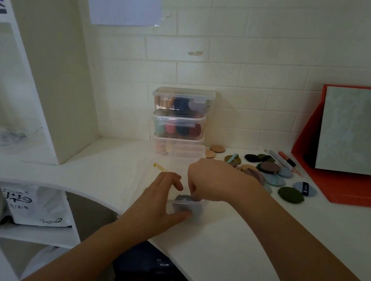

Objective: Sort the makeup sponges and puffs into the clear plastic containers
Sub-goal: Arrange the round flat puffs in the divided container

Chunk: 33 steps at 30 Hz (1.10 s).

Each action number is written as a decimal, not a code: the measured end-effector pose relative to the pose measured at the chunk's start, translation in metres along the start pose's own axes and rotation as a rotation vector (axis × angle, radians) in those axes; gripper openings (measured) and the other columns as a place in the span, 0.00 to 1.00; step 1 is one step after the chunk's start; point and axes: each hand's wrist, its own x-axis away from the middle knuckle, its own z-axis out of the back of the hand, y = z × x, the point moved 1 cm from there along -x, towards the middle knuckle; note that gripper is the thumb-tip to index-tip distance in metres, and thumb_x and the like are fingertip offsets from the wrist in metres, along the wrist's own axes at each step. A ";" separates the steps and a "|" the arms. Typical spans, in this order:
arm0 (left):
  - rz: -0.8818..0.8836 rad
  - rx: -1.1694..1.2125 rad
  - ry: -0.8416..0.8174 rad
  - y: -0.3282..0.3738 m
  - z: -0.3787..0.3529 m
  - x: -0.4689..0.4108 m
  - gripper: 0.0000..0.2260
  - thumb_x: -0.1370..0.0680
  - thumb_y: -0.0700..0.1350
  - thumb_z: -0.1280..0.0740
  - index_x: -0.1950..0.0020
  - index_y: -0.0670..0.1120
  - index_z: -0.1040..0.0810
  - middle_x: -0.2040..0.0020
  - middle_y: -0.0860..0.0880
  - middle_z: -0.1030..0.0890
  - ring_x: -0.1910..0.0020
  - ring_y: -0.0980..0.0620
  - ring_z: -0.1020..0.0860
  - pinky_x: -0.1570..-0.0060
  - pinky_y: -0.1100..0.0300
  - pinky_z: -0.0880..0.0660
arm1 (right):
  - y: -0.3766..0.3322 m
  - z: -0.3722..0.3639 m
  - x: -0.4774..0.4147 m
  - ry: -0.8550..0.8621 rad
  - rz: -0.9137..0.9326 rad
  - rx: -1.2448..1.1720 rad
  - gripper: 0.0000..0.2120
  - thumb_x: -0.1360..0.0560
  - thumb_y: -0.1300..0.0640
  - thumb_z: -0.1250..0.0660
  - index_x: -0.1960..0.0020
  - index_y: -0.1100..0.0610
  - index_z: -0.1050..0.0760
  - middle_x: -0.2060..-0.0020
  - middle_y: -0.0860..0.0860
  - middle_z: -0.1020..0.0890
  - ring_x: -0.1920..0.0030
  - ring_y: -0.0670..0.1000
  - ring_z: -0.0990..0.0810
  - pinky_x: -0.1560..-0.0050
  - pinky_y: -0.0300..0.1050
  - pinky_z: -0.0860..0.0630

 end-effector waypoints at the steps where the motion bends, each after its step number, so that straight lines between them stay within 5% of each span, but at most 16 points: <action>1: -0.011 -0.013 -0.009 0.000 0.000 0.000 0.19 0.29 0.52 0.29 0.45 0.55 0.34 0.37 0.60 0.35 0.40 0.62 0.33 0.46 0.75 0.38 | 0.001 0.000 0.000 -0.008 0.004 -0.009 0.11 0.24 0.59 0.34 0.43 0.58 0.24 0.59 0.51 0.26 0.59 0.49 0.27 0.56 0.43 0.26; 6: -0.020 -0.052 -0.048 0.001 -0.002 -0.002 0.14 0.26 0.55 0.33 0.43 0.52 0.25 0.30 0.56 0.35 0.33 0.58 0.35 0.36 0.65 0.38 | 0.010 0.003 0.000 -0.082 -0.003 -0.120 0.11 0.24 0.58 0.33 0.44 0.59 0.21 0.55 0.53 0.19 0.59 0.49 0.24 0.55 0.40 0.25; 9: -0.019 -0.079 -0.051 -0.001 -0.004 -0.002 0.14 0.26 0.55 0.34 0.44 0.50 0.22 0.30 0.55 0.35 0.32 0.57 0.37 0.34 0.63 0.38 | 0.024 0.013 0.006 -0.047 -0.032 -0.257 0.07 0.25 0.56 0.32 0.50 0.58 0.19 0.63 0.50 0.19 0.64 0.47 0.23 0.64 0.35 0.29; 14: -0.062 -0.089 -0.045 0.000 -0.005 -0.002 0.14 0.26 0.54 0.33 0.43 0.51 0.22 0.35 0.55 0.32 0.36 0.58 0.35 0.38 0.68 0.39 | 0.071 0.012 0.012 0.133 -0.326 -0.103 0.06 0.27 0.62 0.34 0.63 0.59 0.27 0.66 0.53 0.26 0.68 0.49 0.29 0.69 0.39 0.35; 16: -0.058 -0.097 -0.035 0.000 -0.005 -0.001 0.15 0.26 0.55 0.33 0.42 0.52 0.23 0.41 0.55 0.34 0.40 0.59 0.35 0.41 0.69 0.39 | 0.094 -0.001 0.014 0.134 -0.480 -0.017 0.03 0.26 0.61 0.36 0.57 0.60 0.25 0.61 0.55 0.24 0.63 0.52 0.26 0.65 0.40 0.33; 18: -0.055 -0.105 -0.028 0.000 -0.006 -0.001 0.16 0.27 0.58 0.33 0.43 0.53 0.23 0.44 0.56 0.37 0.42 0.59 0.37 0.41 0.67 0.39 | 0.116 -0.017 0.013 0.051 -0.581 -0.006 0.10 0.27 0.55 0.33 0.50 0.60 0.24 0.56 0.54 0.23 0.55 0.53 0.23 0.58 0.42 0.29; 21: -0.067 -0.109 -0.030 0.000 -0.007 -0.001 0.17 0.27 0.59 0.34 0.43 0.52 0.23 0.44 0.55 0.38 0.42 0.59 0.39 0.41 0.66 0.39 | 0.134 -0.038 0.009 -0.088 -0.624 -0.058 0.17 0.33 0.44 0.28 0.55 0.57 0.24 0.51 0.51 0.21 0.44 0.52 0.23 0.44 0.45 0.26; 25: -0.069 -0.082 -0.068 0.003 -0.004 -0.002 0.26 0.29 0.68 0.46 0.44 0.51 0.23 0.44 0.57 0.35 0.42 0.60 0.38 0.42 0.68 0.40 | 0.137 -0.052 0.002 -0.143 -0.663 -0.147 0.27 0.32 0.42 0.27 0.41 0.58 0.27 0.48 0.52 0.22 0.45 0.52 0.23 0.46 0.45 0.25; 29: -0.072 -0.014 -0.065 0.002 -0.004 -0.004 0.25 0.27 0.65 0.57 0.54 0.54 0.25 0.50 0.56 0.29 0.45 0.59 0.35 0.45 0.70 0.40 | 0.140 -0.052 0.001 -0.096 -0.670 -0.131 0.16 0.29 0.51 0.29 0.45 0.58 0.25 0.54 0.52 0.23 0.49 0.52 0.21 0.52 0.43 0.24; 33: -0.114 -0.033 -0.052 0.000 -0.006 -0.005 0.27 0.25 0.62 0.58 0.54 0.50 0.24 0.54 0.55 0.28 0.49 0.59 0.35 0.46 0.72 0.40 | 0.135 -0.043 0.004 -0.001 -0.623 -0.064 0.16 0.28 0.52 0.30 0.44 0.60 0.25 0.51 0.53 0.20 0.47 0.53 0.21 0.50 0.44 0.25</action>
